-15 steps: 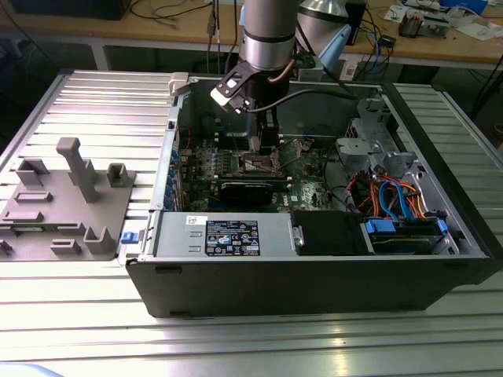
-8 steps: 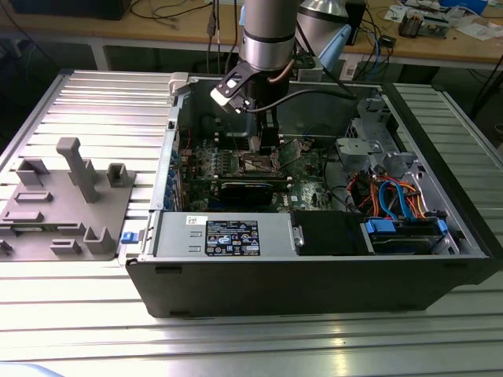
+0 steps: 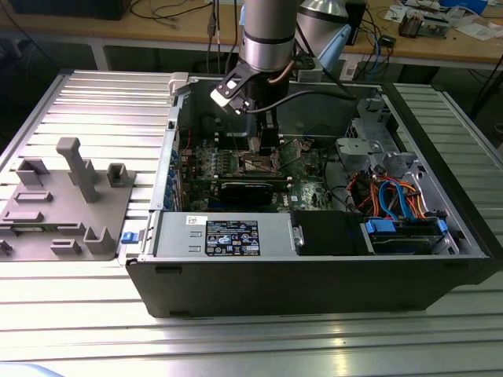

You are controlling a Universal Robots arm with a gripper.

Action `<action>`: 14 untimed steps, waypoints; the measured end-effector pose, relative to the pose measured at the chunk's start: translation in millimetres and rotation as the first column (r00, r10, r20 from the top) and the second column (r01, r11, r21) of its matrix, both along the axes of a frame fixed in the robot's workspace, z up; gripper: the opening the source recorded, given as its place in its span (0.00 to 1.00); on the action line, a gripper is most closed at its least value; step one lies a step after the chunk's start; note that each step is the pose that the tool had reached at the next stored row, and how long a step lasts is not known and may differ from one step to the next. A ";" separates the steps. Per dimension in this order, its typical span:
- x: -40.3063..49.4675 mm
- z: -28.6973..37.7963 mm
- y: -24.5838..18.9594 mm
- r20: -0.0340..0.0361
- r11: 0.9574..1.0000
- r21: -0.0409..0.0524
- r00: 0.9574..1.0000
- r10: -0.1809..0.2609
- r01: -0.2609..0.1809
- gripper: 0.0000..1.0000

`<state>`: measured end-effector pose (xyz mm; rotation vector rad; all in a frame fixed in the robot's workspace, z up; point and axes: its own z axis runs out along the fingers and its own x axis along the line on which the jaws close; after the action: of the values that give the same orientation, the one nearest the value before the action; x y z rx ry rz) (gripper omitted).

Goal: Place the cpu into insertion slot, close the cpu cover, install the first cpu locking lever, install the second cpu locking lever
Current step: 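Place the cpu into insertion slot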

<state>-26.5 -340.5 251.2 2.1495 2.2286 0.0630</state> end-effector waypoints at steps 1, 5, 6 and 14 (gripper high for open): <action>0.0 -0.2 0.0 0.000 1.000 0.000 1.000 0.000 0.000 0.55; 0.0 -1.2 0.0 0.000 1.000 0.000 1.000 0.000 0.000 0.55; 0.0 -1.5 0.0 0.000 1.000 0.000 1.000 0.000 0.000 0.55; 0.0 -3.9 0.0 0.000 1.000 0.000 1.000 0.000 0.000 0.55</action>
<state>-26.5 -340.5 247.3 2.1495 2.2286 0.0628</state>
